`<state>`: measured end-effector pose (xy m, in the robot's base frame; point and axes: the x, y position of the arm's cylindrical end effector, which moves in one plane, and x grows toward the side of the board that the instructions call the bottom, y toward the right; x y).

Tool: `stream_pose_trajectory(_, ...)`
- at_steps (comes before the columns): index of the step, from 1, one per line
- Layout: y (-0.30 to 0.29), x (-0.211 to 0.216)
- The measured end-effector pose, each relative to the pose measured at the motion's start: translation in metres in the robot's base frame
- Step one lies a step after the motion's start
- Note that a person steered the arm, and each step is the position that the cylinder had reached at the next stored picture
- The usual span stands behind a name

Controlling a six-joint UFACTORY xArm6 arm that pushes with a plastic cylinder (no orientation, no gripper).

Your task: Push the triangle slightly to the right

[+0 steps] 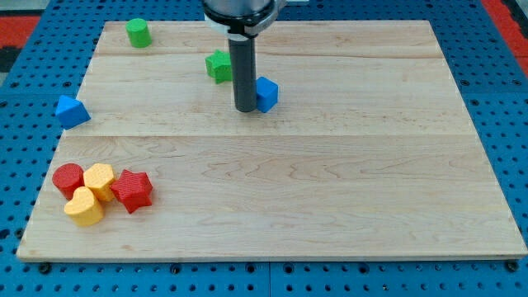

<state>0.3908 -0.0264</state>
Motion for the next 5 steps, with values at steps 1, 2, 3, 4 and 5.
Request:
stream_pose_trajectory(1, -0.041, 0.055)
stream_pose_trajectory(2, -0.129, 0.103)
stream_pose_trajectory(3, -0.218, 0.100)
stream_pose_trajectory(4, -0.277, 0.086)
stream_pose_trajectory(5, -0.278, 0.073)
